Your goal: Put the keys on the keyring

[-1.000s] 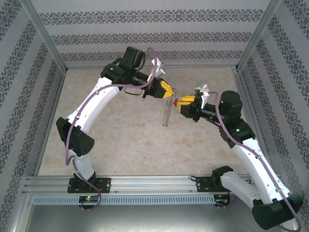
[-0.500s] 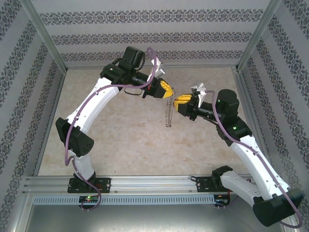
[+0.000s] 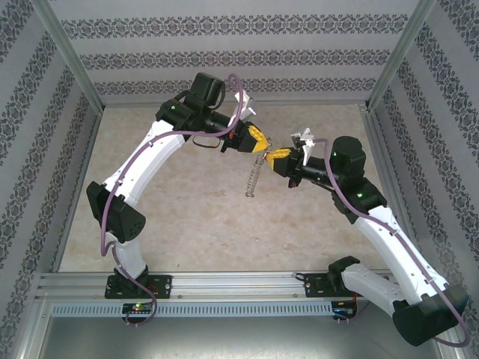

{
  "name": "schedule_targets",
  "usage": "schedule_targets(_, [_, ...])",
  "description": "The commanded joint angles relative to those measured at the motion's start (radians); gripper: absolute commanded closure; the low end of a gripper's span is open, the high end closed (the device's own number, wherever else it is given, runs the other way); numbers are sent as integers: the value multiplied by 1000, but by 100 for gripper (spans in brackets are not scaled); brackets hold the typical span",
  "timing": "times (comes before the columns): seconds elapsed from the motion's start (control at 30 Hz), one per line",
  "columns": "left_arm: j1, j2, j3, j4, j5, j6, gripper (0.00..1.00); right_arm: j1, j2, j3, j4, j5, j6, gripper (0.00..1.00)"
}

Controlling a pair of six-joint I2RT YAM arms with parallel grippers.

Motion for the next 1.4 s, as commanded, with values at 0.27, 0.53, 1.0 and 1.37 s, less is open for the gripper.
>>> schedule_targets(0.27, [-9, -41, -13, 64, 52, -13, 100, 24, 1, 59, 63, -35, 4, 100])
schedule_targets(0.53, [-13, -43, -25, 70, 54, -15, 100, 60, 48, 99, 14, -71, -20, 100])
schedule_targets(1.0, [-12, -59, -45, 101, 48, -29, 100, 54, 22, 106, -92, -52, -76, 100])
schedule_targets(1.37, [-12, -73, -73, 132, 45, -44, 100, -58, -56, 101, -101, -98, -35, 73])
